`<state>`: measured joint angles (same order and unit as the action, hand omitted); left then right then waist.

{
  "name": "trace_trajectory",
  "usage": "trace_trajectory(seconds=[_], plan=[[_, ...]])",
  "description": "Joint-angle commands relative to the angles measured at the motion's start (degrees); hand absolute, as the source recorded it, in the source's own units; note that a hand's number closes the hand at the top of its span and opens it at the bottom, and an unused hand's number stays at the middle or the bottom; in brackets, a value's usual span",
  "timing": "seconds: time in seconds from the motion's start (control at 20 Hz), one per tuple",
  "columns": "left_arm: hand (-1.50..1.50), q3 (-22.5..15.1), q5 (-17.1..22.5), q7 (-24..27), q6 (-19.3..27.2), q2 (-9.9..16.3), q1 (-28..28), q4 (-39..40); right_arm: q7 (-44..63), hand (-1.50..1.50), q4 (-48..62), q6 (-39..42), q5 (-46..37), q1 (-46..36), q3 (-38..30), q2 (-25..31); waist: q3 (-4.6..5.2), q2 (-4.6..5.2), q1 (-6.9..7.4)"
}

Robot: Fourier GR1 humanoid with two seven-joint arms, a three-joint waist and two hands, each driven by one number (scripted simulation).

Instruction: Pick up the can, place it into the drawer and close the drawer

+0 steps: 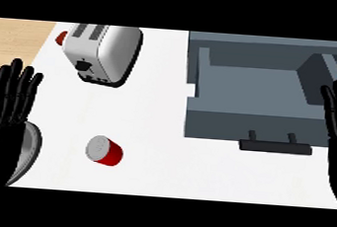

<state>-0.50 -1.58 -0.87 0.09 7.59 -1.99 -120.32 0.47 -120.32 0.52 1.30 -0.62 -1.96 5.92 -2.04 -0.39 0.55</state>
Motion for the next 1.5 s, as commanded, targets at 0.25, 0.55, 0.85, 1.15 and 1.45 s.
trace_trajectory(seconds=[0.25, 0.55, 0.85, 1.15, 1.45], plan=[[-1.50, -7.75, 22.86, 2.65, -22.98, 5.24, 0.57, -1.57, 0.83, -1.50, 0.06, 1.51, 0.96, 0.54, 2.61, -0.70, 2.30, 0.29, -1.25], [-1.50, 0.22, 30.46, -8.15, -30.27, 17.64, -9.80, -1.88, 13.90, -1.50, -2.17, -6.10, -1.88, 7.68, -2.25, -1.77, 2.11, 0.14, -0.30], [-1.50, 9.47, 34.65, -5.49, -37.50, 20.45, -12.07, 2.50, 4.10, -1.50, -0.73, 2.37, 7.23, 17.94, -11.07, 1.58, 2.04, 0.24, -0.81], [-1.50, 18.20, 49.79, -13.60, -39.46, 26.60, -12.55, -0.67, 4.82, -1.50, 2.64, 5.08, 11.47, 13.78, -15.75, 3.19, 2.01, 0.30, -0.34], [-1.50, 20.19, 59.73, -18.63, -37.63, 28.61, -12.71, 2.87, 8.81, -1.50, -0.57, 7.14, 15.51, 14.43, -19.21, 5.30, 2.02, 0.35, -0.57]])
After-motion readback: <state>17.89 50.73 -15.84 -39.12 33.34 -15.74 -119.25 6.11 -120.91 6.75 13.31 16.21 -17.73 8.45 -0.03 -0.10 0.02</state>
